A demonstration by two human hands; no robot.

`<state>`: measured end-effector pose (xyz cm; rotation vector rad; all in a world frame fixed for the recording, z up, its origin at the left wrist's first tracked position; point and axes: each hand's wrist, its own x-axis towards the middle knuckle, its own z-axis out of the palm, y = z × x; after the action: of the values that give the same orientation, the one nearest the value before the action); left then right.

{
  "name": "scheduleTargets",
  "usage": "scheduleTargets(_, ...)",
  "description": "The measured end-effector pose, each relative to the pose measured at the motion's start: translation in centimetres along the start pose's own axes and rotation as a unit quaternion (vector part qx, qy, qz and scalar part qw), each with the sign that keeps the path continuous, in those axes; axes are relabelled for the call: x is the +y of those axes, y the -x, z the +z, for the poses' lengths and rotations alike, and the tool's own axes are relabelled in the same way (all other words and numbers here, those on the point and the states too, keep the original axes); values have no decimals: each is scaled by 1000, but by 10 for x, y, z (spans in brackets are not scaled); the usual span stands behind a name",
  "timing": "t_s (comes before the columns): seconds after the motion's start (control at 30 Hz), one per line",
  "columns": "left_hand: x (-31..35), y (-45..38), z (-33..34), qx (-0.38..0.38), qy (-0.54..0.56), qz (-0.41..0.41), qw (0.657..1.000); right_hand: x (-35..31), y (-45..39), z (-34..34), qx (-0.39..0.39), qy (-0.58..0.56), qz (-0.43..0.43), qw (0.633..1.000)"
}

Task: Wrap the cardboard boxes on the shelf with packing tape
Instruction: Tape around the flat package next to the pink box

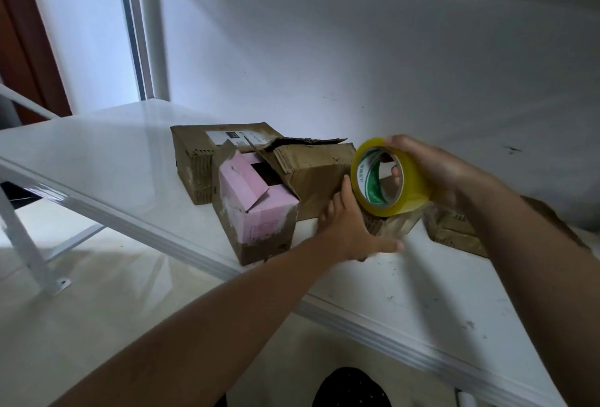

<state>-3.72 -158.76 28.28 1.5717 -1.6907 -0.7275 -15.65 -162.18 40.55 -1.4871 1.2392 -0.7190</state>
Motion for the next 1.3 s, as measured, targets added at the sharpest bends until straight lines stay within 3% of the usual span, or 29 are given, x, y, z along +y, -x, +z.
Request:
scheduleTargets(0.13,3,-4,12,91,-40,-7,995,7,-3,-5,-10,8,-9,1000)
scheduleTargets(0.23,-1,-6,15,111,-82,7,990,10,-4,-11,-8,29,0,1000)
scheduleTargets(0.33,-3,-12,15,95,-89,6,991,-5,0,-21,-52,107,51,992)
scheduleTargets(0.43,-8,-23,6,59,-30,-50,997,-7,9,-25,-128,247,134,951)
scheduleTargets(0.53,-7,-30,0,11,-81,-37,996,21,15,-25,-112,285,129,943)
scheduleTargets(0.83,1,-33,-11,-30,-88,-49,994,48,27,-30,-88,206,54,973)
scheduleTargets(1.1,2,-34,-17,-102,142,-161,971,27,30,-42,-68,-94,-27,993)
scheduleTargets(1.2,0,-29,-10,-57,156,-157,973,31,22,-32,-7,-127,-30,991)
scheduleTargets(1.3,-1,-22,-12,-47,162,-87,982,31,15,-28,72,-128,-36,989)
